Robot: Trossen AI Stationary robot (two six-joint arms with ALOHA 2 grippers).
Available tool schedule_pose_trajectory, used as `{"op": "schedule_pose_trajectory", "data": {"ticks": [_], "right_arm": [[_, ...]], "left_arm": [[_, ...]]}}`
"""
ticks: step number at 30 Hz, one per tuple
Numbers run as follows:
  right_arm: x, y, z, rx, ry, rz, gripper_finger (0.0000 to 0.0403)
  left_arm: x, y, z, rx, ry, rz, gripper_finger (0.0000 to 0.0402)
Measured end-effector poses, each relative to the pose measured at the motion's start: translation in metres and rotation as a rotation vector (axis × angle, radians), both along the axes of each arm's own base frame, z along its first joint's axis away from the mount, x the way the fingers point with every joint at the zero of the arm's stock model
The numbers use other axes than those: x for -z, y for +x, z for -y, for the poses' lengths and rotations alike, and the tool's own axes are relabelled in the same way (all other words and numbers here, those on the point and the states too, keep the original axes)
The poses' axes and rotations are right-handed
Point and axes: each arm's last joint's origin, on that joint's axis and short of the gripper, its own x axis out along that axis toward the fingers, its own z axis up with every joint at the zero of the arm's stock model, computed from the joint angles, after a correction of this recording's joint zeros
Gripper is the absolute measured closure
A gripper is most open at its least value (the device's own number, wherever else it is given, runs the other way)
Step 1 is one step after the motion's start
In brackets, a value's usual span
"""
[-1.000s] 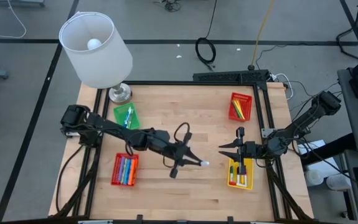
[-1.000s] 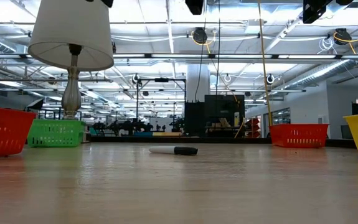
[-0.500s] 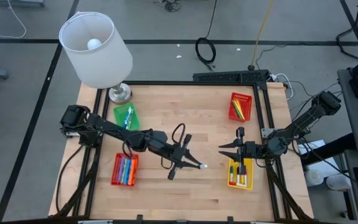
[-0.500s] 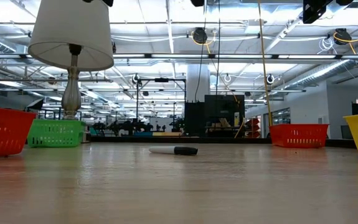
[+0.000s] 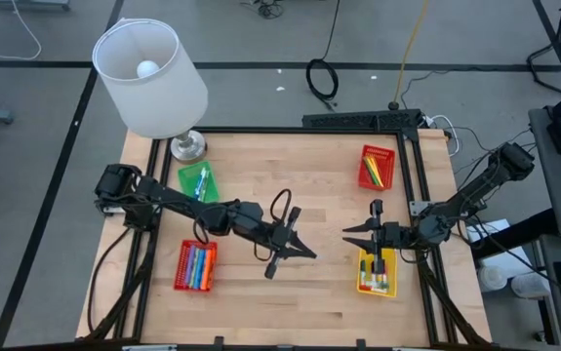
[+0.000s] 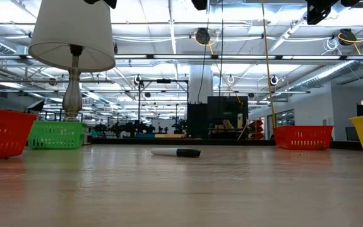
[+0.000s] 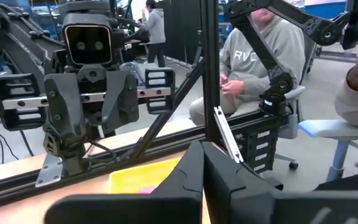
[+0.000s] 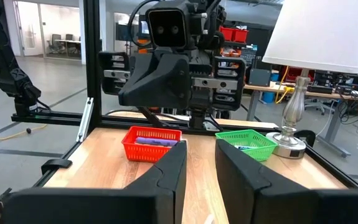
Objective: Pick & Place Markers
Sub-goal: Put the black highlighter pen into the yellow basket
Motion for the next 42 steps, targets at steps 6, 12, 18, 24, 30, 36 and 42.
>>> {"op": "schedule_pose_trajectory", "data": {"ticks": [6, 12, 18, 24, 30, 36, 42], "right_arm": [[0.0, 0.0, 0.0, 0.0, 0.001, 0.0, 0.0328], [0.0, 0.0, 0.0, 0.0, 0.002, 0.001, 0.0328], [0.0, 0.0, 0.0, 0.0, 0.002, 0.001, 0.0328], [0.0, 0.0, 0.0, 0.0, 0.002, 0.001, 0.0328], [0.0, 0.0, 0.0, 0.0, 0.002, 0.001, 0.0328], [-0.001, 0.0, 0.0, 0.002, 0.003, 0.013, 0.0328], [-0.001, 0.0, 0.0, 0.0, 0.006, 0.006, 0.0328]], "left_arm": [[0.001, -0.002, 0.007, 0.005, 0.006, -0.013, 0.04], [0.006, -0.002, 0.006, -0.051, 0.018, -0.062, 0.0401], [0.007, -0.003, 0.01, -0.04, 0.018, -0.069, 0.0401], [0.014, -0.004, 0.01, -0.091, -0.005, -0.165, 0.0388], [0.029, -0.009, -0.004, -0.474, 0.08, -0.577, 0.0342], [0.044, -0.018, -0.017, -0.538, 0.144, -0.803, 0.0265], [0.053, -0.029, -0.024, -0.446, 0.304, -0.937, 0.0229]]}}
